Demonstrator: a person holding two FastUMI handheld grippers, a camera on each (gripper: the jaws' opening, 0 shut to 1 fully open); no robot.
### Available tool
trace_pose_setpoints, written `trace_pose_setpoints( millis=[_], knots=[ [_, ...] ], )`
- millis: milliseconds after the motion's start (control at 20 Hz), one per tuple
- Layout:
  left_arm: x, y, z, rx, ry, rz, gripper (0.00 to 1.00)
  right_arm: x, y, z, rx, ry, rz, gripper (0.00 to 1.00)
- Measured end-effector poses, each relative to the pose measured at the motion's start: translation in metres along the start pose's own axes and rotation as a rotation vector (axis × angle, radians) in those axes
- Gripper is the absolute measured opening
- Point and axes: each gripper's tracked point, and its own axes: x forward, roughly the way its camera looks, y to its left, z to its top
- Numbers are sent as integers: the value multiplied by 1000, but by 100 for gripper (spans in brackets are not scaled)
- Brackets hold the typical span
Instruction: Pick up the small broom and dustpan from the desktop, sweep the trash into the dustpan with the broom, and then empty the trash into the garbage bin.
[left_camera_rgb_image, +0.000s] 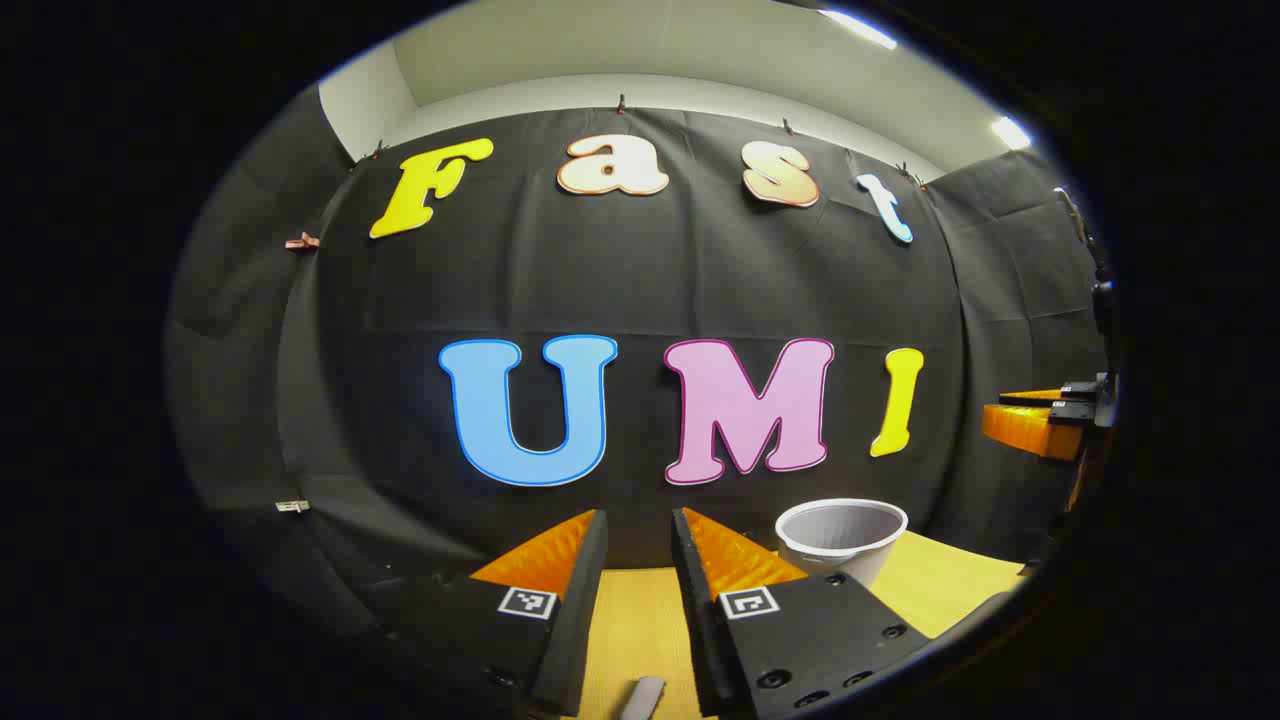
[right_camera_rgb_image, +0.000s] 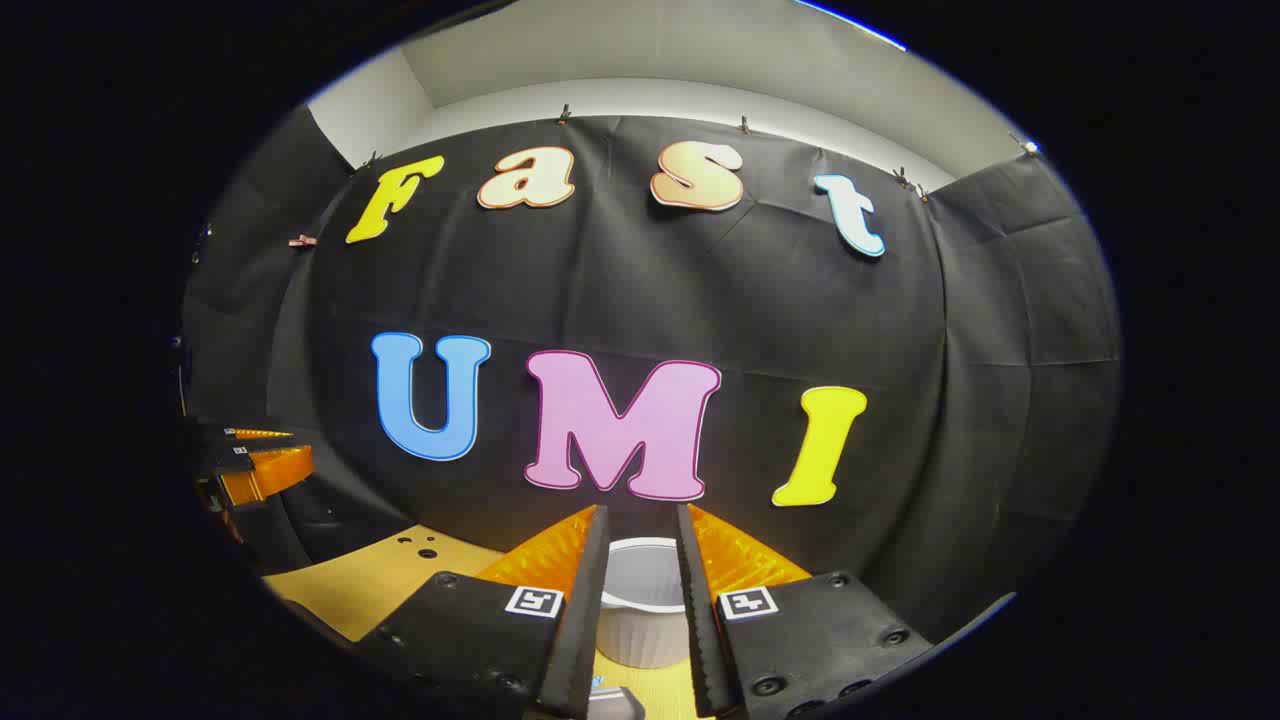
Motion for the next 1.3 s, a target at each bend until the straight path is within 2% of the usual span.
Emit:
trace_pose_setpoints(
  millis=[500, 750, 1050, 1300],
  knots=[
    [-3, -2, -5, 12, 3, -18, 45, -8, 7, -8, -9, 25, 34, 48],
    [-7, 1, -13, 28, 4, -18, 45, -21, 13, -23, -29, 77, 97, 48],
    [-14, 2, -23, 40, 3, -31, 45, -64, 19, -86, -30, 304, 255, 49],
    [-17, 1, -37, 38, 23, -32, 45, -108, 32, -179, 4, 619, 346, 49]
  ],
)
